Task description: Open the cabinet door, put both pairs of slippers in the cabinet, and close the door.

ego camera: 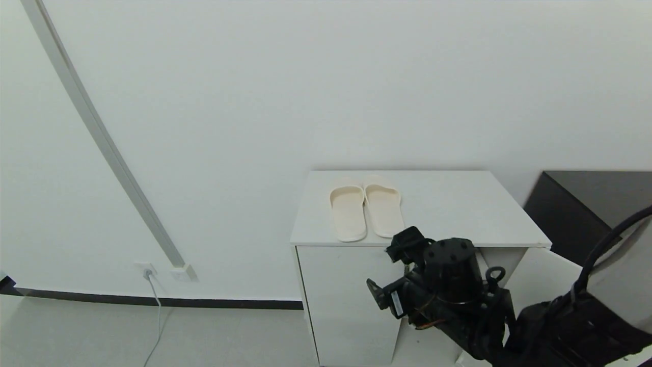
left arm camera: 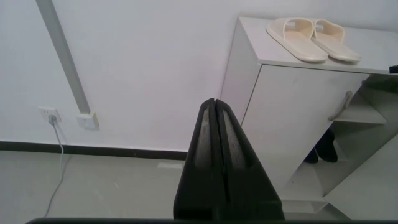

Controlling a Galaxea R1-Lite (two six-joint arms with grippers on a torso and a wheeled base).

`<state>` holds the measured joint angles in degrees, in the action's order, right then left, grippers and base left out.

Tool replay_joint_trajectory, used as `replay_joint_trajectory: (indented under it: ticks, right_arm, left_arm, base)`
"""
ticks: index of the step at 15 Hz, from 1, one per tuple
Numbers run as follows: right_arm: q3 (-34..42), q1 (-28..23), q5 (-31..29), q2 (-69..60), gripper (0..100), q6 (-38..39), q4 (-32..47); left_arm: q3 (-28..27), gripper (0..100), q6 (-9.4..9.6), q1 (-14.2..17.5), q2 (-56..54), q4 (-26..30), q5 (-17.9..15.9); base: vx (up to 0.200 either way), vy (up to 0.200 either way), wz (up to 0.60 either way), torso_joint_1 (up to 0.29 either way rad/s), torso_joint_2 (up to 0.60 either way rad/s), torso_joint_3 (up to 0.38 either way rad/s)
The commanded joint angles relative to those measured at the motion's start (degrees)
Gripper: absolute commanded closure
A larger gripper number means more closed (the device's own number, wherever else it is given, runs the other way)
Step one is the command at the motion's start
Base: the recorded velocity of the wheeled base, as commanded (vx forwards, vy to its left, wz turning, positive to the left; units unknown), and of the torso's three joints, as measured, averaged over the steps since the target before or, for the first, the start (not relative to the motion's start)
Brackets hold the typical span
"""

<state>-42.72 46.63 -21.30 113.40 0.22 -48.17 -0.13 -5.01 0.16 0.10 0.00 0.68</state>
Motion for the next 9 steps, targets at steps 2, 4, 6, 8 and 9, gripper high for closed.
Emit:
replay_joint_trajectory:
  ticks: [2, 4, 6, 8, 9]
  right_arm:
    - [-21.09, 4.26, -4.89, -5.91, 0, 14.81, 25.75]
    - [-24.96, 4.79, -9.64, -3.53, 0, 20.7, 30.85]
    - [-23.91, 4.79, -11.93, -1.42, 0, 19.73, 26.72]
    - [-22.32, 4.79, -11.93, -1.07, 0, 18.41, 24.0]
    - [-21.8, 4.7, -12.54, -0.63, 0, 17.97, 23.2]
  left_arm:
    - [0.05, 100, 0.0, 0.02, -0.01, 0.0, 0.02]
    - [-0.04, 100, -0.09, 0.02, -0.01, 0.0, 0.02]
    - [-0.04, 100, -0.09, 0.02, -0.01, 0.0, -0.07]
    - [-0.04, 100, -0.09, 0.02, -0.01, 0.0, -0.07]
    - [-0.04, 100, -0.09, 0.02, -0.01, 0.0, -0.07]
  base:
    - [0.0, 0.0, 0.0, 0.0, 0.0, 0.0]
    - [0.0, 0.0, 0.0, 0.0, 0.0, 0.0]
    - [0.0, 0.0, 0.0, 0.0, 0.0, 0.0]
    - [0.0, 0.0, 0.0, 0.0, 0.0, 0.0]
    - [0.2, 0.0, 0.0, 0.012, 0.0, -0.002]
